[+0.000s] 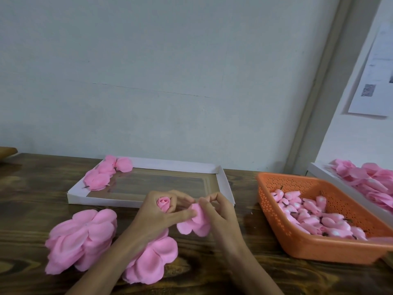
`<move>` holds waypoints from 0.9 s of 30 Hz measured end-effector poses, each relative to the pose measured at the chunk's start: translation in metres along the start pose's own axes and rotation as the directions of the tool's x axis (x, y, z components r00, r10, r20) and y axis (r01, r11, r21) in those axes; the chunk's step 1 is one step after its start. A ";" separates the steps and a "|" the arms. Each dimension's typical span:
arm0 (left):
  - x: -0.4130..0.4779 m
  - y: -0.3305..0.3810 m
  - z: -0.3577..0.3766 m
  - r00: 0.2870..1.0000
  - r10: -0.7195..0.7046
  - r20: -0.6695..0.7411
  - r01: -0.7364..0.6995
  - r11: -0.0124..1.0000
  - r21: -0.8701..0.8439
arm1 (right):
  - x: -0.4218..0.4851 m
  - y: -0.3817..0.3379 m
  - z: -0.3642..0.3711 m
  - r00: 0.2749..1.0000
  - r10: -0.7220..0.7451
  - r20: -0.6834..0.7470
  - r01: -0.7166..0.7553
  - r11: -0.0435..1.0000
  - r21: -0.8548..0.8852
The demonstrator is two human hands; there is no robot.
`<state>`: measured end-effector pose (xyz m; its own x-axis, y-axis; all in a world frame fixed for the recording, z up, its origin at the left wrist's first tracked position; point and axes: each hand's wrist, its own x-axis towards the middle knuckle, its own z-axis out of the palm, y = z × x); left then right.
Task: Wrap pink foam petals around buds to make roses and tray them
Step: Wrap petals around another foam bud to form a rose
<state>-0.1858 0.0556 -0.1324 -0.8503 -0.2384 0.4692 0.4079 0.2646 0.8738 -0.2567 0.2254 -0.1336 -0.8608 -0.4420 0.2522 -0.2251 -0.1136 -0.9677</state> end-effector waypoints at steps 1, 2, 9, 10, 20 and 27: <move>0.000 0.003 0.001 1.000 -0.016 0.006 0.016 1.000 -0.017 | 0.000 0.000 0.001 0.999 -0.005 -0.033 0.004 0.999 -0.032; 0.001 0.004 0.000 0.999 -0.029 0.018 0.030 0.999 -0.029 | -0.001 0.000 0.002 0.998 -0.009 -0.060 0.004 0.997 -0.075; -0.003 0.008 0.005 0.990 -0.123 0.071 0.120 0.991 0.055 | -0.005 0.003 0.001 0.989 0.144 0.039 -0.141 0.988 -0.068; -0.002 0.006 0.004 0.990 -0.139 0.038 0.137 0.989 0.054 | -0.005 0.002 0.000 0.979 0.184 0.083 -0.182 0.983 -0.030; 0.005 -0.002 -0.007 0.950 -0.311 0.007 0.311 0.946 -0.087 | 0.001 0.000 -0.007 0.963 0.248 0.101 -0.256 0.963 0.080; 0.000 0.003 -0.008 0.947 -0.200 0.250 0.195 0.980 0.045 | 0.001 0.002 -0.007 0.951 0.309 0.013 -0.309 0.951 0.015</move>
<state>-0.1818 0.0493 -0.1289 -0.9703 -0.0448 0.2379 0.2192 0.2547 0.9419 -0.2610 0.2311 -0.1352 -0.8820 -0.4675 -0.0589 0.0585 0.0154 -0.9982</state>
